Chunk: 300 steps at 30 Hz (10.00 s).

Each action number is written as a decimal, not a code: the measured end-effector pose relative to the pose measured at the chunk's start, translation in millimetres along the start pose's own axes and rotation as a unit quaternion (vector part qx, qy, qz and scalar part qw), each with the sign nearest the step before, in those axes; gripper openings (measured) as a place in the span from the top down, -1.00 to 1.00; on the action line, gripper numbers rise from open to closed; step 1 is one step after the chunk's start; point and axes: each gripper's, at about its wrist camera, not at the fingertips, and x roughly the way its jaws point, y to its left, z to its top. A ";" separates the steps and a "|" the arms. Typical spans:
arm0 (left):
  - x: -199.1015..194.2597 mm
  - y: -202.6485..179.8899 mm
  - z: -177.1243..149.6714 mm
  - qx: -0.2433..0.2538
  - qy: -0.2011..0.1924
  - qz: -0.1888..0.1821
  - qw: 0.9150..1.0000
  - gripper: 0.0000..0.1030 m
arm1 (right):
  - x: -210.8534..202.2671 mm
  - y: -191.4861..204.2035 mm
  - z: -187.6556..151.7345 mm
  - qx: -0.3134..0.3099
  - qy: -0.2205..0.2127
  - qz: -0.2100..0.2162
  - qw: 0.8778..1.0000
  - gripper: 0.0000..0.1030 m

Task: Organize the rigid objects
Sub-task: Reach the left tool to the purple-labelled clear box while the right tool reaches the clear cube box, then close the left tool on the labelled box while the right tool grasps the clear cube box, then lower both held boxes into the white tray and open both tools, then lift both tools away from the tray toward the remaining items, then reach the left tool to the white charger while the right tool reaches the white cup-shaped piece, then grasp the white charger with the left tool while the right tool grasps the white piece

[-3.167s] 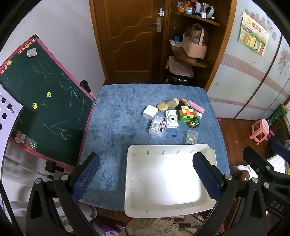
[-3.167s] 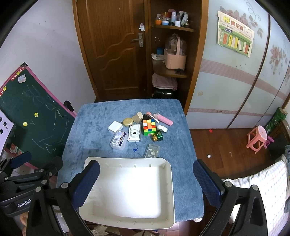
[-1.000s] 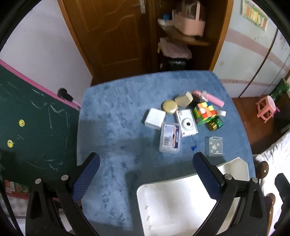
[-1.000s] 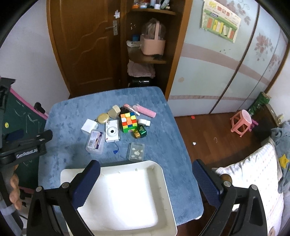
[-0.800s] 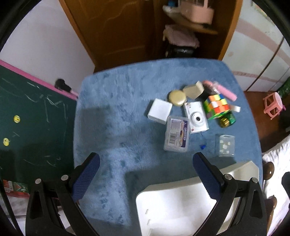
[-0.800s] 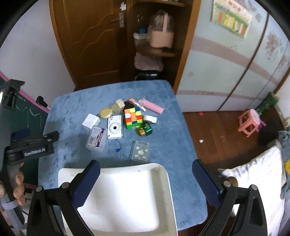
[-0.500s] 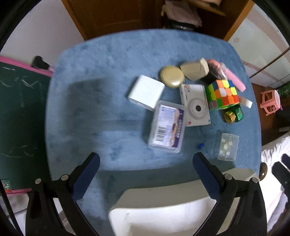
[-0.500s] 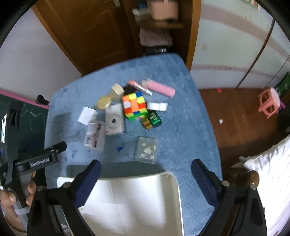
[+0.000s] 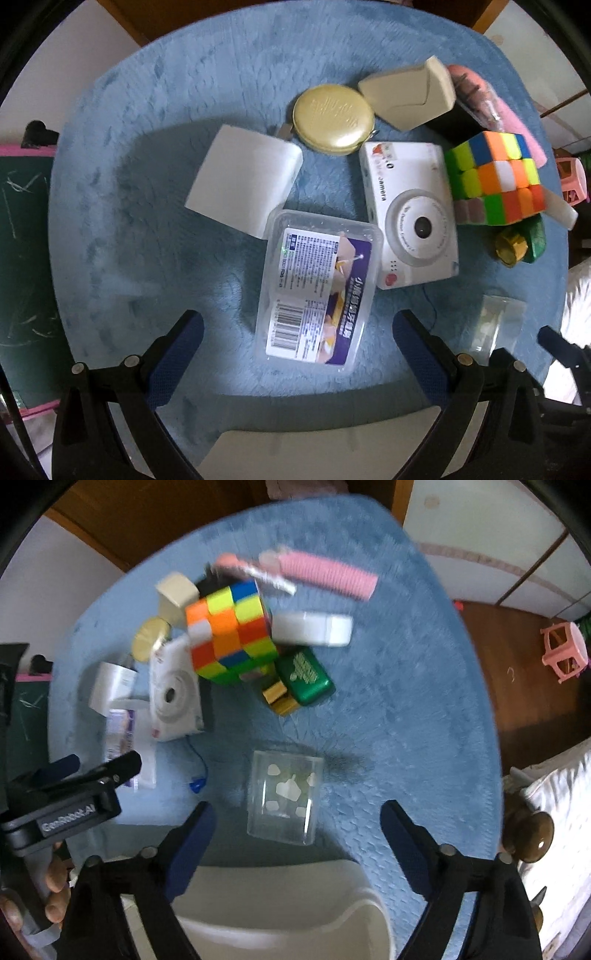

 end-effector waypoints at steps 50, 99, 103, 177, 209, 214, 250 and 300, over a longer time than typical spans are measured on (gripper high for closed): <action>-188.0 27.1 -129.1 -0.007 -0.237 -0.007 0.972 -0.31 | -99.2 38.8 -62.1 -0.033 -0.142 0.047 0.988 0.03; -183.0 29.1 -244.9 0.017 -0.295 -0.013 0.955 -0.32 | -205.7 75.5 -229.0 -0.105 -0.278 -0.055 0.953 0.03; -167.7 28.7 -240.7 0.010 -0.274 -0.019 0.962 -0.32 | -192.0 74.4 -227.8 -0.106 -0.261 -0.059 0.958 0.03; -169.2 35.7 -223.9 -0.007 -0.251 -0.050 0.967 -0.64 | -132.9 49.6 -193.4 -0.127 -0.161 -0.033 0.978 -0.40; -182.6 51.1 -113.6 -0.019 -0.235 0.012 0.972 -0.63 | -173.9 -1.6 -99.7 -0.152 -0.236 -0.013 0.960 -0.40; -156.7 57.7 -77.2 -0.024 -0.194 0.014 0.981 -0.63 | -156.3 -6.3 -63.7 -0.172 -0.231 -0.005 0.958 -0.40; 13.8 39.7 51.0 0.053 -0.051 0.043 0.996 -0.64 | 0.1 -4.4 59.1 -0.316 -0.183 -0.004 0.931 0.02; -51.4 24.5 5.4 0.010 -0.145 -0.014 0.989 -0.19 | -58.7 -23.9 39.0 -0.251 -0.240 0.084 0.934 0.59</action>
